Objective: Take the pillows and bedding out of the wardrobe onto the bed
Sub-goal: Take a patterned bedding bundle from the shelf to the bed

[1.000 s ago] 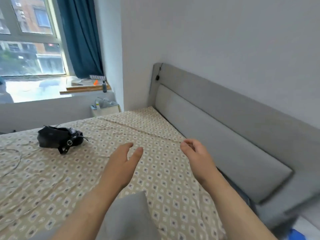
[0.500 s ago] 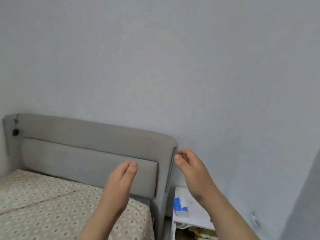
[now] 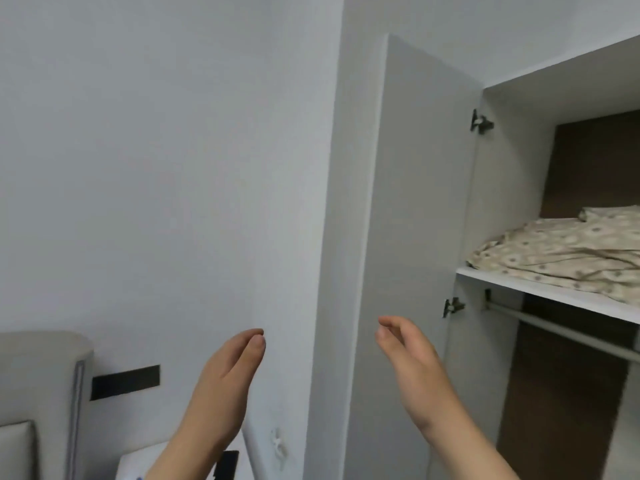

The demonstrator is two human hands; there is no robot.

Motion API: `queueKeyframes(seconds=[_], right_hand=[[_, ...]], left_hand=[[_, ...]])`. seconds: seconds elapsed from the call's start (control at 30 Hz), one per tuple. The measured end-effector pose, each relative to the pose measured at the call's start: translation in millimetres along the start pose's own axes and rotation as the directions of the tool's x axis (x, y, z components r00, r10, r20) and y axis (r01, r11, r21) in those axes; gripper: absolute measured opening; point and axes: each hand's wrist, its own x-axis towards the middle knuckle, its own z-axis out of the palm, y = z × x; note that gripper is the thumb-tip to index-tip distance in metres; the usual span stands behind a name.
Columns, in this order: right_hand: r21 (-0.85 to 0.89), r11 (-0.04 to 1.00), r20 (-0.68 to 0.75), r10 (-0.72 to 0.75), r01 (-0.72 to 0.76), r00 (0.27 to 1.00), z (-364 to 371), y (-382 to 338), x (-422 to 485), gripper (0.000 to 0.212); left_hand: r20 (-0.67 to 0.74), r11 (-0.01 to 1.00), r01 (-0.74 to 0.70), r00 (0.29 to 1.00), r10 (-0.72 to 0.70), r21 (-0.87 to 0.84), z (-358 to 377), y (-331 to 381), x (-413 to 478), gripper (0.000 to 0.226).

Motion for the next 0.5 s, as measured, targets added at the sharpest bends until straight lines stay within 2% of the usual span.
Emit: queueKeyframes(seconds=[0.17, 0.3, 0.33, 0.5], right_hand=[[-0.111, 0.994, -0.196, -0.017, -0.005, 0.980, -91.4, 1.2, 3.5, 0.019], [-0.191, 0.979, -0.350, -0.003, -0.068, 0.937, -148.2, -1.3, -1.9, 0.023], [-0.202, 0.975, -0.383, 0.003, -0.087, 0.924, -159.1, -2.5, -3.0, 0.024], [-0.304, 0.939, -0.549, -0.035, -0.161, 0.835, -205.1, -5.4, -5.5, 0.023]], left_hand=[[0.212, 0.991, -0.017, 0.976, 0.046, -0.136, 92.2, 18.8, 13.4, 0.018], [0.319, 0.978, -0.022, 0.944, 0.090, -0.210, 156.8, 25.7, 27.0, 0.048], [0.335, 0.975, -0.023, 0.937, 0.099, -0.222, 170.4, 27.3, 30.5, 0.050], [0.441, 0.943, 0.004, 0.884, 0.153, -0.334, 240.9, 32.0, 52.8, 0.030]])
